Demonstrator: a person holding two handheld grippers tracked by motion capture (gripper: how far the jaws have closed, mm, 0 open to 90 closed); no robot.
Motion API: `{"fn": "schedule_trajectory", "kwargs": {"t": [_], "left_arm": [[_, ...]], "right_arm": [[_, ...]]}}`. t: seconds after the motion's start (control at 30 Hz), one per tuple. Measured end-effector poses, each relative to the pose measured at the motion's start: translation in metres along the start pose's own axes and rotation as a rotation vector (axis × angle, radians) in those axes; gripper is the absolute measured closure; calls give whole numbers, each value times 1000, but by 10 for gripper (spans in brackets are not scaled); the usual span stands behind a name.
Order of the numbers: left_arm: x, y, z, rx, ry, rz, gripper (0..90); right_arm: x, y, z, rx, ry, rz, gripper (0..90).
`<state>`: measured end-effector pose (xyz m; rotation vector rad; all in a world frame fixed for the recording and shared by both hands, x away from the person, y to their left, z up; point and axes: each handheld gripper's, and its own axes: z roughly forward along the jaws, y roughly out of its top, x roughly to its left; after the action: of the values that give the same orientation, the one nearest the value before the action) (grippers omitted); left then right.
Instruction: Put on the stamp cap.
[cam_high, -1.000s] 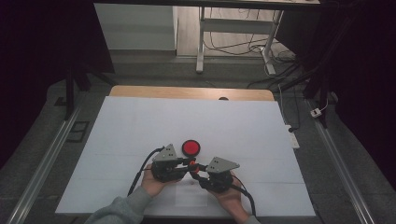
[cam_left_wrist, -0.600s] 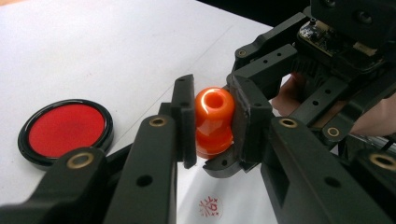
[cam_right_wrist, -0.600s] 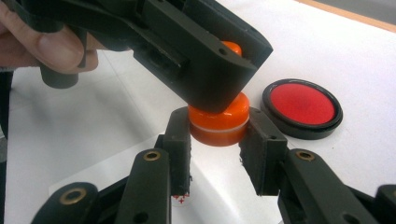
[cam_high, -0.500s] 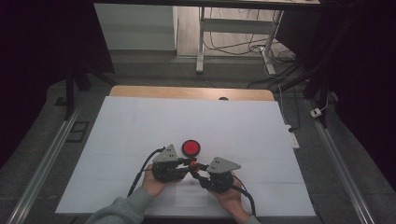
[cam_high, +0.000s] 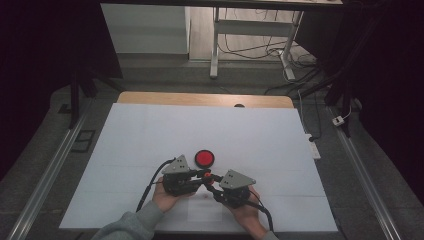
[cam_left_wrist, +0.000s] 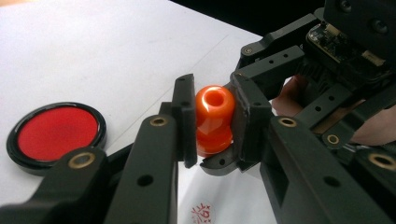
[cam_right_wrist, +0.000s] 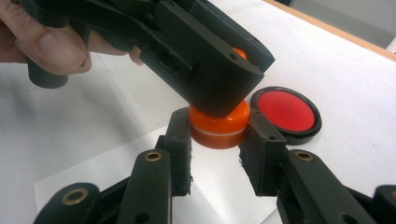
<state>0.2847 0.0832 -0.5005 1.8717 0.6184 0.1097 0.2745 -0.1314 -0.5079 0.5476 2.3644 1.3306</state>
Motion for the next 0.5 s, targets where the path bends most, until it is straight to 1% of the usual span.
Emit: {"fn": "schedule_trajectory", "kwargs": {"t": [0.03,0.1,0.13,0.17,0.2,0.27,0.3,0.33,0.43,0.47,0.5], "left_arm": [[0,0,0,0,0,-4,732],[1,1,0,9,2,3,731],[1,1,0,5,2,5,731],[1,1,0,-1,3,4,730],[0,2,0,0,5,12,729],[0,3,-1,0,9,17,728],[0,3,-1,1,8,18,727],[0,3,-1,2,8,20,727],[-1,3,0,3,14,31,726],[-1,3,0,4,15,32,726],[-1,3,0,6,19,34,726]], "right_arm": [[0,0,1,4,2,2,648],[-1,-1,2,4,8,11,647],[-2,0,2,7,17,19,645],[-2,0,2,3,16,21,645],[-2,0,1,-6,13,23,644],[-3,1,1,-5,14,24,643],[-3,0,1,-12,19,28,641],[-4,0,1,-7,23,29,640],[-6,0,1,-12,32,43,620],[-6,0,1,-22,43,54,604],[-6,0,0,-21,40,54,594]]}}
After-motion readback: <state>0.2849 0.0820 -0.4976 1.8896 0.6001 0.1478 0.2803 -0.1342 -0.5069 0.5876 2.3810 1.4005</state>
